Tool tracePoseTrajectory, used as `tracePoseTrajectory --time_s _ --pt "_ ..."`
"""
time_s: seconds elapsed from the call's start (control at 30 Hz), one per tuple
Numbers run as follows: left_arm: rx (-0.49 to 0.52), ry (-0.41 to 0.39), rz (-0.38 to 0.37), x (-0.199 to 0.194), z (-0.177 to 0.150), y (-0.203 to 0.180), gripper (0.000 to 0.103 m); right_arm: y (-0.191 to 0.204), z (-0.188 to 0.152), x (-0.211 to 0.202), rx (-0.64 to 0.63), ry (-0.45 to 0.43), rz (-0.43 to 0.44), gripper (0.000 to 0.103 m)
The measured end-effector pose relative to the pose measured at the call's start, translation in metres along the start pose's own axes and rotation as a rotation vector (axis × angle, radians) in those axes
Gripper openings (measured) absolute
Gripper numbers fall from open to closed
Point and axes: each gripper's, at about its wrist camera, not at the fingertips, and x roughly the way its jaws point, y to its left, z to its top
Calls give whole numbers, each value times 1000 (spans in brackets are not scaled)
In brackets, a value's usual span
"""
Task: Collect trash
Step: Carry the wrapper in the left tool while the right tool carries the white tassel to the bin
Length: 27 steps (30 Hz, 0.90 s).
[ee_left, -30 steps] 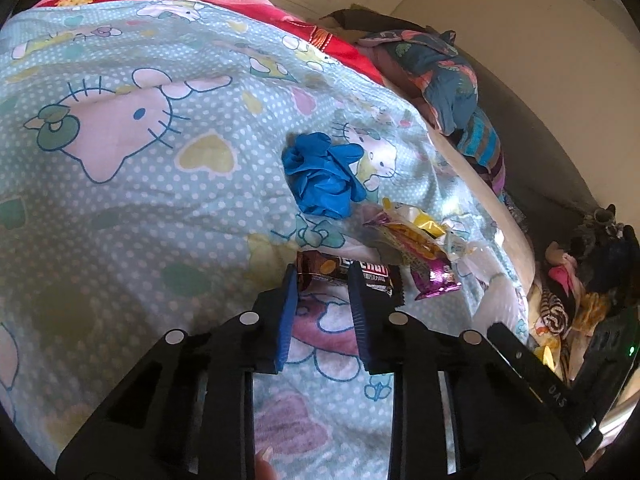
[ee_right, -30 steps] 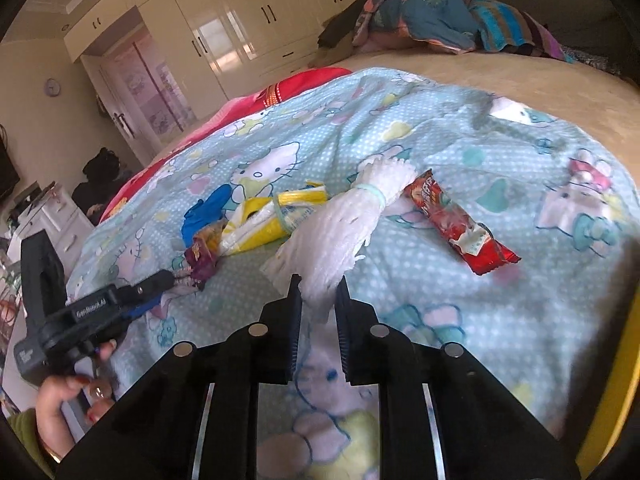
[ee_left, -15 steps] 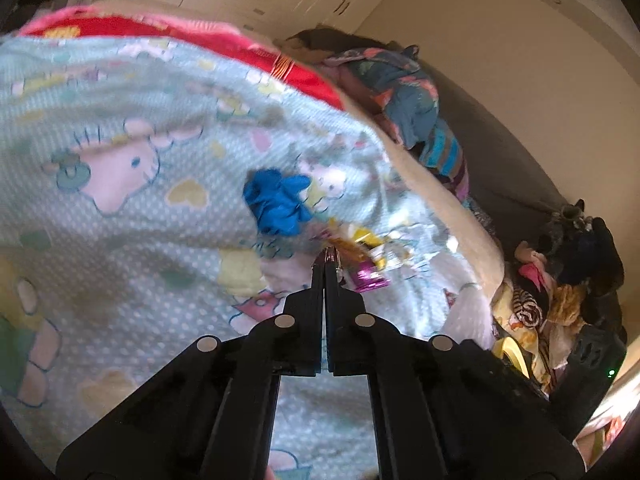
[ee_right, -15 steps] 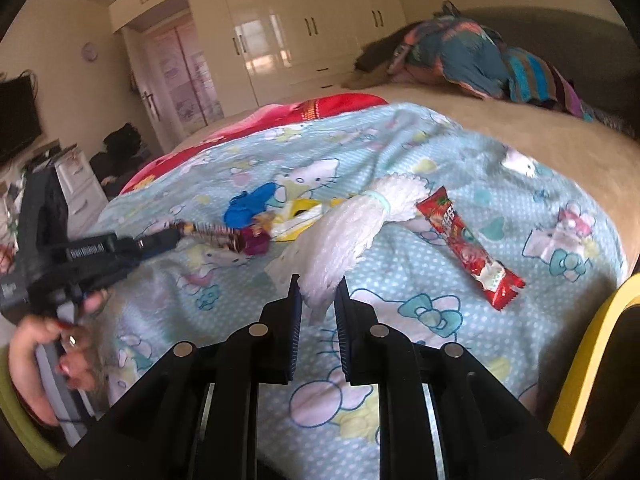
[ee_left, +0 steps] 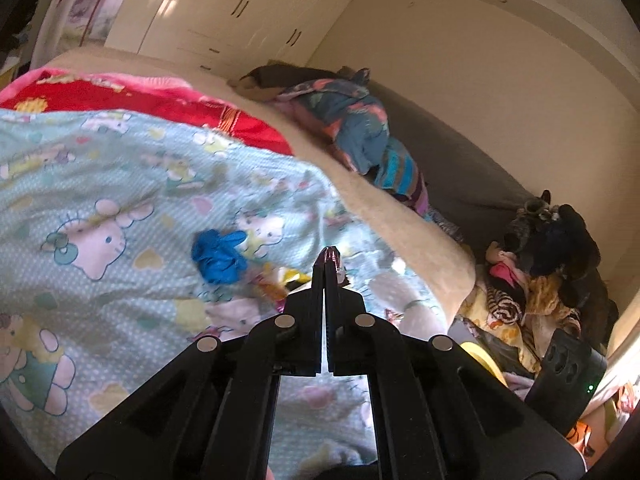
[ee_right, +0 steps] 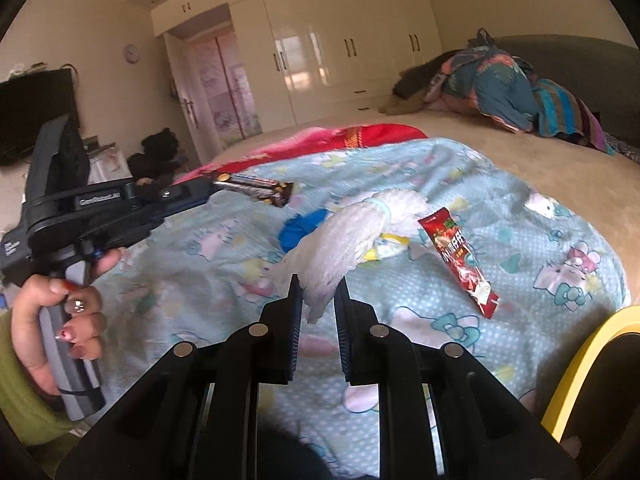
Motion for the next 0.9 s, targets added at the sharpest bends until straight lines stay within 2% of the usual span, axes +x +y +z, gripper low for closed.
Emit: tracePoseTrajectory --time_s 0.17,0.27,0.43,0.63,0.9 --pt "19 -13 -8 -8 4 -9 0 -3 -10 9 80 134 90 16" --pt "24 -12 -9 -11 5 -12 0 -5 -18 12 111 195 85 16" --pt "43 -1 -21 -12 1 -21 0 -13 -26 -1 188 225 65 16" --pt "75 18 -44 -10 -6 -38 0 -25 -29 -41 234 183 52 16" --pt "128 60 -97 -4 -19 -67 0 -54 -16 -94 259 76 -51 16"
